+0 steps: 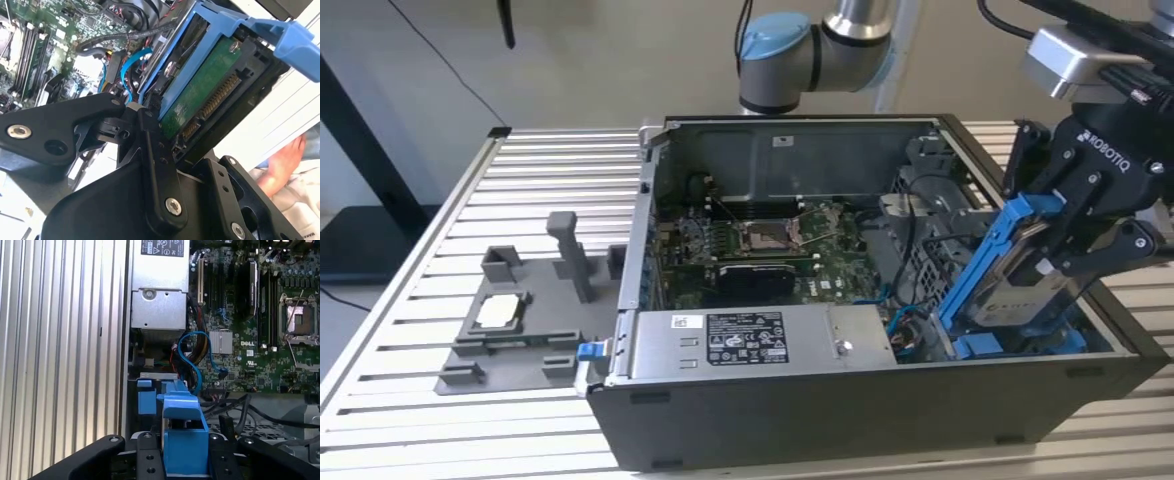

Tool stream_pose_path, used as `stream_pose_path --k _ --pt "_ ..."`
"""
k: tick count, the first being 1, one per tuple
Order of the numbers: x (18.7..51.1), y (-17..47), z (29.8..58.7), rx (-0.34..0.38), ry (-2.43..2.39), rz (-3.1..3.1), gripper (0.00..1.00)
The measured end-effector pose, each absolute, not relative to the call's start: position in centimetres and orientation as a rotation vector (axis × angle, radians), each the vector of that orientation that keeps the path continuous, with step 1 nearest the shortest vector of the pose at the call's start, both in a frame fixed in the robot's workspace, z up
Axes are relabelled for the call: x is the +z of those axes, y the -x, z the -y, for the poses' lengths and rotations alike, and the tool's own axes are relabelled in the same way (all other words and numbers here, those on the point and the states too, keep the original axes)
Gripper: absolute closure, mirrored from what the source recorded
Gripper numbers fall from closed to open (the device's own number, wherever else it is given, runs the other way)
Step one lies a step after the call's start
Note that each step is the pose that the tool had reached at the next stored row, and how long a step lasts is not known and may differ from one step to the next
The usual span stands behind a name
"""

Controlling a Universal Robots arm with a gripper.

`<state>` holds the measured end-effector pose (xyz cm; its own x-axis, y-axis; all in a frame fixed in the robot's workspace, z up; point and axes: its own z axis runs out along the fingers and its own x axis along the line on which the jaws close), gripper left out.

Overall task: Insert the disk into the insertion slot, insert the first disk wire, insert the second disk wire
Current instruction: 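Insert the disk into the insertion slot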

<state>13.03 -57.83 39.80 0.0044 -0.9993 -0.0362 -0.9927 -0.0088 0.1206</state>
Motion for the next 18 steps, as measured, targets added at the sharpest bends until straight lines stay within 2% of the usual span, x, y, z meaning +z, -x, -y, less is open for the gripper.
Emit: stream_pose_path --k 9,18 --pt "38.2 -13.0 57.8 -0.171 -2.184 2.167 0.67" --pt "38.1 -13.0 57.8 -0.171 -2.184 2.167 0.66"
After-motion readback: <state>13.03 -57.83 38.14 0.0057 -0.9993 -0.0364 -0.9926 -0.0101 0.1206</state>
